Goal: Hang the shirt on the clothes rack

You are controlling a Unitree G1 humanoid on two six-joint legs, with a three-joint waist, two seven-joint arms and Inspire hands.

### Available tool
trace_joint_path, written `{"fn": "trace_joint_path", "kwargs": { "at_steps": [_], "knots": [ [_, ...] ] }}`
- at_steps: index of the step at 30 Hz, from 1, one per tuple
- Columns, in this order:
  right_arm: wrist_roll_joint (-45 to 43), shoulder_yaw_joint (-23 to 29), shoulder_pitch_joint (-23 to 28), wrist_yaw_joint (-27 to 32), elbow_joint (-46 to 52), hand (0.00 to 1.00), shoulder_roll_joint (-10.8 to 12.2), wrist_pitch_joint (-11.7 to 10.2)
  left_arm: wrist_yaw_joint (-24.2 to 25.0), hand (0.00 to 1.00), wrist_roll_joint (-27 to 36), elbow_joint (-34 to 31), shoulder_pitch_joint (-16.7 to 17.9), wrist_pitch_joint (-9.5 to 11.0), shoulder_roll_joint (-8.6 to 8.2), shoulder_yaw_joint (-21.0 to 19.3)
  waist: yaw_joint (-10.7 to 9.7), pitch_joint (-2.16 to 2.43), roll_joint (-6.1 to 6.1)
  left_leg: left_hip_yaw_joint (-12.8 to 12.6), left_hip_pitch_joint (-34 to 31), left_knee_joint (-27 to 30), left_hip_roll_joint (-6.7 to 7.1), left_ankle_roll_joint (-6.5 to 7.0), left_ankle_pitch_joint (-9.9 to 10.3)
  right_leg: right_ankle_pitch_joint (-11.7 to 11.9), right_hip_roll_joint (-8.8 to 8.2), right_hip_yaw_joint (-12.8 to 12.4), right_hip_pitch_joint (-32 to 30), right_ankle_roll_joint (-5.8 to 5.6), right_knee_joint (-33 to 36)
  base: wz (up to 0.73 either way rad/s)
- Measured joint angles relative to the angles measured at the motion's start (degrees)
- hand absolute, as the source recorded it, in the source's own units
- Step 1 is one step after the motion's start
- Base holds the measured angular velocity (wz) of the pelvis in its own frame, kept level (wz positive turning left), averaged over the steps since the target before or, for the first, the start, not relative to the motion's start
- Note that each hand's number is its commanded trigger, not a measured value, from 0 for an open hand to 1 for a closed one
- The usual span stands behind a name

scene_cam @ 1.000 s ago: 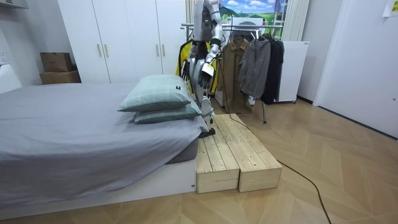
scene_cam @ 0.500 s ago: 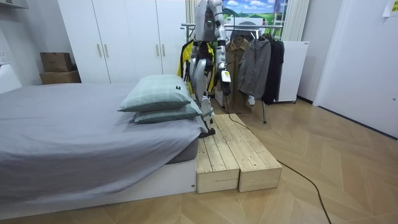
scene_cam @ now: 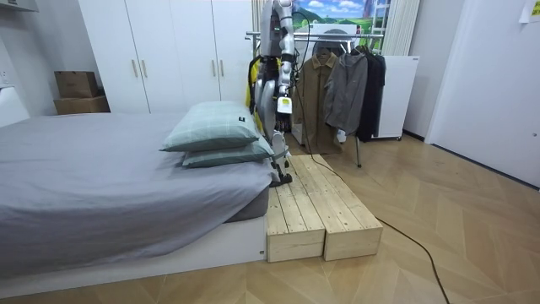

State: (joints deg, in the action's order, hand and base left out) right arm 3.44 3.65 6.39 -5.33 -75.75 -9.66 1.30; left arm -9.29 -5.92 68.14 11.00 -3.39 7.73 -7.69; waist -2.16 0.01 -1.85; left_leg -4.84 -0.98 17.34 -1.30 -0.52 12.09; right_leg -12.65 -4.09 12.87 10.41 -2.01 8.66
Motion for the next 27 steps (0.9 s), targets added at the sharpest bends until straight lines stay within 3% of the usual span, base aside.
{"fn": "trace_joint_path", "kwargs": {
  "at_steps": [4, 8, 14, 27],
  "knots": [
    [-1.6, 0.01, 0.15, 0.45, -0.1, 0.0, 0.27, 0.19, 1.23, 0.0, -0.68, -0.01, -0.87, 0.06, -0.02, 1.13, -0.77, -0.29, -0.42, -0.48, 0.2, -0.25, -0.12, -0.26, 0.37, 0.0, 0.09, -0.7, -0.12, 0.0, -0.02, -0.08],
    [-2.9, -0.05, 0.66, 0.84, -0.26, 0.0, 0.28, 2.68, 1.65, 0.0, -1.15, 0.0, -1.23, -0.05, 0.05, 1.21, -0.91, -0.34, -0.45, -0.97, -0.38, -0.11, -0.14, -0.19, 0.59, -0.23, 0.05, -1.51, -0.86, 0.02, -0.03, -0.07],
    [-4.3, -0.35, 0.78, 1.04, -0.16, 0.0, 0.23, 4.65, 2.43, 0.0, -1.07, 0.02, -1.14, -0.21, 0.15, 2.4, -0.78, -0.3, -0.33, -1.21, -0.24, -0.04, -0.16, -0.18, 0.58, -0.22, 0.04, -1.76, -1.07, 0.02, 0.01, -0.02],
    [-4.27, -1.29, 0.71, 3.22, -0.09, 0.0, 0.14, 6.37, 3.31, 0.0, -1.08, 0.16, -0.43, -0.47, 0.11, 3.61, -0.68, -0.38, 0.7, -1.22, -0.26, 0.28, -0.41, -0.17, 0.79, -0.19, 0.15, -1.61, -1.17, 0.03, 1.19, 0.0]
  ]
}}
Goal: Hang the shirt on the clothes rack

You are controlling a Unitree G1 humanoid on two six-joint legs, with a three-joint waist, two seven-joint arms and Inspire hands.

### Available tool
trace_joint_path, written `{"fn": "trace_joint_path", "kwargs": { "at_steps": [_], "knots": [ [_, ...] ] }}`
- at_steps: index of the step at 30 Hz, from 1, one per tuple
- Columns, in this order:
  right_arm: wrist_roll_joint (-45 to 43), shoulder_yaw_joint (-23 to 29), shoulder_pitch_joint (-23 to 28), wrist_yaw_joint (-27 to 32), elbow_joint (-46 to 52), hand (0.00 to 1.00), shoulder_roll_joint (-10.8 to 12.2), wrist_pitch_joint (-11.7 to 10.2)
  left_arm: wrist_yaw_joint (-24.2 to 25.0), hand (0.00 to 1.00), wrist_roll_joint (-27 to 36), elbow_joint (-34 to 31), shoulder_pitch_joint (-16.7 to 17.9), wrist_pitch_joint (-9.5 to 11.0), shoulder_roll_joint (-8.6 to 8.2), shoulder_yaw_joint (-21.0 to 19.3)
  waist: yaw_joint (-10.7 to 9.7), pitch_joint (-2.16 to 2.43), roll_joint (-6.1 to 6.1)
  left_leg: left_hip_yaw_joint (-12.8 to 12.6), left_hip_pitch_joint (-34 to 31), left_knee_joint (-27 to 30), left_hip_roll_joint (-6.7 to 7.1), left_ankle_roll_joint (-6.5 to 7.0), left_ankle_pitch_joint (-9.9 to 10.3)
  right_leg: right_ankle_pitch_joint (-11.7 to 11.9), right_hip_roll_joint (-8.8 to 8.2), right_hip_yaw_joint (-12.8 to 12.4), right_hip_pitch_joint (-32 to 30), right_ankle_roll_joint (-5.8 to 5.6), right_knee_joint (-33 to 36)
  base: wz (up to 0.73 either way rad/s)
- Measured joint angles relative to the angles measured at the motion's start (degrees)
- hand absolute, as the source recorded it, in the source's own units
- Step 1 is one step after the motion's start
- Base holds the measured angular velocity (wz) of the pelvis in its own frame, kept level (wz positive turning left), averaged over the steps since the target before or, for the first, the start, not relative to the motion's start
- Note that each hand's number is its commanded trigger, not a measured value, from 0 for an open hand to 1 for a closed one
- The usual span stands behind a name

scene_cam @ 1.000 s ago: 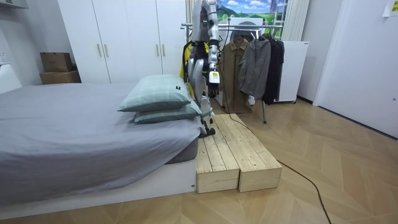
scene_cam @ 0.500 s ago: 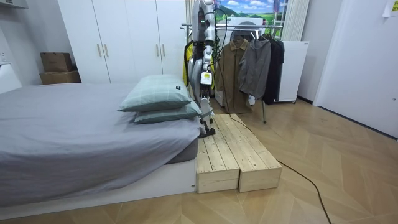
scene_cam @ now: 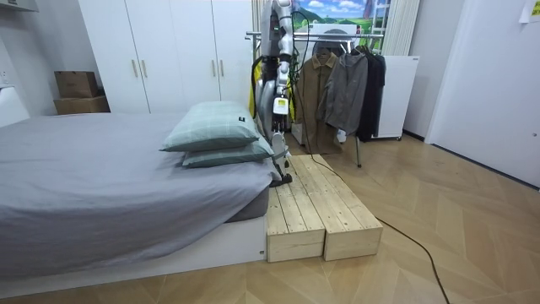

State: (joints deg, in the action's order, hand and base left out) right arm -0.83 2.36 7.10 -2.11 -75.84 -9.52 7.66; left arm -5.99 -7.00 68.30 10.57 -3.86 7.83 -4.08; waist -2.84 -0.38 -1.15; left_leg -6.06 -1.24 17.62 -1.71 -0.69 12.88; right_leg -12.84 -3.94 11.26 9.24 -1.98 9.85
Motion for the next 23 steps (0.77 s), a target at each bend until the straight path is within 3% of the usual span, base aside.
{"fn": "trace_joint_path", "kwargs": {
  "at_steps": [8, 23],
  "knots": [
    [0.01, -0.32, 0.35, 0.18, 0.05, 0.0, -0.12, 0.59, 0.19, 0.0, -0.22, 0.32, 0.51, -2.27, -0.09, 1.55, 0.01, 0.0, 0.41, 0.0, 0.0, 0.07, -0.02, 0.0, -0.01, 0.0, 0.01, 0.01, 0.03, 0.0, 0.01, 0.0],
    [0.0, -2.63, 0.39, 0.09, 0.16, 0.0, -0.14, 1.29, 1.72, 0.0, -2.77, 0.3, 0.25, -3.31, -0.19, 3.31, 0.02, -0.1, 0.26, 0.01, -0.07, 0.22, -0.05, 0.0, 0.01, 0.0, 0.02, 0.01, 0.04, 0.0, 0.01, 0.0]
  ]
}}
